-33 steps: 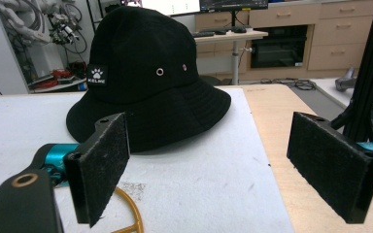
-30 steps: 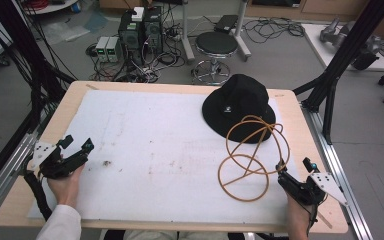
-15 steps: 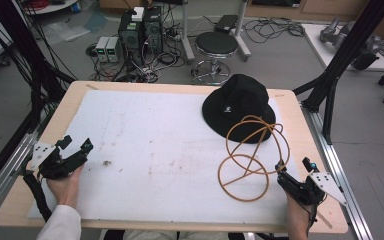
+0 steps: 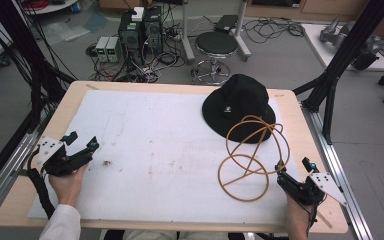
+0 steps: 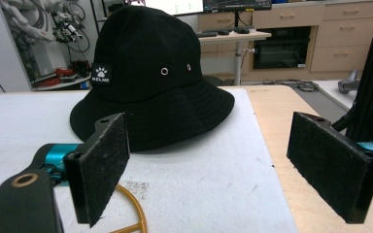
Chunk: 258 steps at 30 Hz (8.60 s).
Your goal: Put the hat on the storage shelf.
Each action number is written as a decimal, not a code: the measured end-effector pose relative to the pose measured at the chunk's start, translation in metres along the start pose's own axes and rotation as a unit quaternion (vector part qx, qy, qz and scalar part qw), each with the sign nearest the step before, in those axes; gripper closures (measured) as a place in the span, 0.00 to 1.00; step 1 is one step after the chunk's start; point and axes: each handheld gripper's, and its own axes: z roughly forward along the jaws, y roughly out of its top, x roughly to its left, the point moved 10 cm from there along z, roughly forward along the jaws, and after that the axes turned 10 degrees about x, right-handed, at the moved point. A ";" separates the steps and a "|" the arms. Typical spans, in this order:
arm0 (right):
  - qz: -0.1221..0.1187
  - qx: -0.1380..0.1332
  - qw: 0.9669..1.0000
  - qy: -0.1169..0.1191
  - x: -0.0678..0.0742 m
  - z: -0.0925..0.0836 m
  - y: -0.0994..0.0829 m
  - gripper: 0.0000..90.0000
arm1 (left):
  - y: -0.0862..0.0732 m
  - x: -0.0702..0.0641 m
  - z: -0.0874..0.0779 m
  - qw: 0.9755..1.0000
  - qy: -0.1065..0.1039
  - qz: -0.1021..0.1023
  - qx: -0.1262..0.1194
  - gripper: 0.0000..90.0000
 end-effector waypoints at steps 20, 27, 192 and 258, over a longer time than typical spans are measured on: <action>-0.003 0.002 1.000 0.012 0.002 -0.001 0.000 0.16 | 0.053 -0.042 0.012 0.997 -0.044 0.060 0.017 0.31; -0.001 -0.001 1.000 0.012 0.002 -0.001 0.000 0.16 | 0.082 -0.071 0.029 0.994 -0.063 0.088 0.003 0.31; -0.021 -0.012 0.999 0.031 0.011 -0.002 0.008 0.16 | 0.221 -0.315 0.140 0.937 -0.307 0.109 -0.125 0.98; -0.015 -0.024 0.999 0.040 0.014 -0.009 0.010 0.16 | 0.165 -0.385 0.027 0.837 -0.521 0.143 -0.080 0.97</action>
